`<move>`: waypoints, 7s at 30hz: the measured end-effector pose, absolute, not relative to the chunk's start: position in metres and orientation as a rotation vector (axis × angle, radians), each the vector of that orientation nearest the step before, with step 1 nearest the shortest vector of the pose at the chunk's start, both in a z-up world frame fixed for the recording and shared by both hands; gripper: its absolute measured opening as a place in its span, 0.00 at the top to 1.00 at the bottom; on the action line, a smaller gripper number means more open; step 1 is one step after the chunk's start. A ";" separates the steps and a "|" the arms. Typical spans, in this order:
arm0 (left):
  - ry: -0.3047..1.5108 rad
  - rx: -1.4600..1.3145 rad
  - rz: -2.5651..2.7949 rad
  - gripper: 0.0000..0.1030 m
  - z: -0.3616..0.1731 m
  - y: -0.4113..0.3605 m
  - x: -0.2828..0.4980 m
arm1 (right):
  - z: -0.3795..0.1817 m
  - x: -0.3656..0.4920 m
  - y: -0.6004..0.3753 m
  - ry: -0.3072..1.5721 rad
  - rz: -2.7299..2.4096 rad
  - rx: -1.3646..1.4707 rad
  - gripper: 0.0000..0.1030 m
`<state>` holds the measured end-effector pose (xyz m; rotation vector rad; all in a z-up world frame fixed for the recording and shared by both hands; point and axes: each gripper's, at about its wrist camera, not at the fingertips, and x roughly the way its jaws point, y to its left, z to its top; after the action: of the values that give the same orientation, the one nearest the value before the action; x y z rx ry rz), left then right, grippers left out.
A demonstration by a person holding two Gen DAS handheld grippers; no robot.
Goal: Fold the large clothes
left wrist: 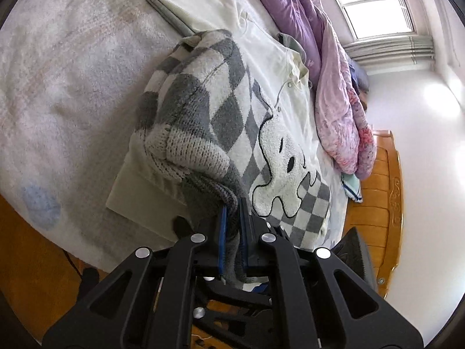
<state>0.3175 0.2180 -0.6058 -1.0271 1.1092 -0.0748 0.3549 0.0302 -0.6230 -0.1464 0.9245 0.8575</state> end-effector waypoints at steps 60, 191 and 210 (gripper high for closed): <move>1.215 -0.395 -0.094 0.47 -0.590 -0.023 0.510 | -0.698 0.359 -0.401 1.149 -0.026 1.360 0.81; 1.461 -0.642 -0.330 0.12 -0.663 -0.012 0.512 | -0.719 0.231 -0.385 0.815 -0.042 1.747 0.74; 1.212 -0.572 -0.588 0.52 -0.624 -0.096 0.547 | -0.619 0.267 -0.454 0.779 0.078 1.442 0.77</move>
<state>0.5468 -0.0960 -0.6236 -0.5718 1.2115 -0.5884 0.2666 -0.4535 -0.6194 1.4422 0.7786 0.0784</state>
